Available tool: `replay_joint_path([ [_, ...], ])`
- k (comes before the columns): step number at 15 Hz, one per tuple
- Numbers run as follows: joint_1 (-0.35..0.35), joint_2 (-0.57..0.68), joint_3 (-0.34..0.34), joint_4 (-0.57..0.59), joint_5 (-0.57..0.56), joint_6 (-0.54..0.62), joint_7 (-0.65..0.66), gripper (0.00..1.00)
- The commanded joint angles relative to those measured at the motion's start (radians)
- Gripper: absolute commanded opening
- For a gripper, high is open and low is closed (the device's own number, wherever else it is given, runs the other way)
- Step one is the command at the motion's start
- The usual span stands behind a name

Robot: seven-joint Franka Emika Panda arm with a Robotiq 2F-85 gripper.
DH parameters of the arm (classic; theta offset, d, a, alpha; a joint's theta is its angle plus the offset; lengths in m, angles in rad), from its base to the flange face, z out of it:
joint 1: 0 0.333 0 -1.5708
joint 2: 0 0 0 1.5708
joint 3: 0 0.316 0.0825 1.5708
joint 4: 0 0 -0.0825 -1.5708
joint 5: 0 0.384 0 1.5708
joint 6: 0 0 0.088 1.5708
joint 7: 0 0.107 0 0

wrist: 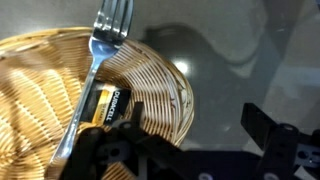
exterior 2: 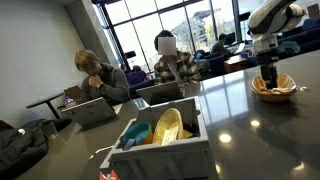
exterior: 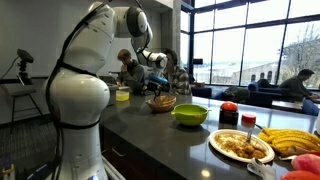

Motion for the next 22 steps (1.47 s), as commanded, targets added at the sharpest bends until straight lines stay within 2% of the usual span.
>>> replay_joint_path([
  [1,-0.022,0.05,0.003,0.109,0.023,-0.051,-0.016,1.0],
  [5,-0.05,0.109,-0.001,0.226,0.042,-0.084,-0.02,1.0],
  [9,-0.082,0.183,0.008,0.303,0.121,-0.11,-0.021,1.0],
  [15,-0.097,0.244,0.007,0.277,0.17,-0.105,-0.018,1.0],
  [22,-0.121,0.184,-0.005,0.19,0.149,-0.075,-0.029,1.0],
])
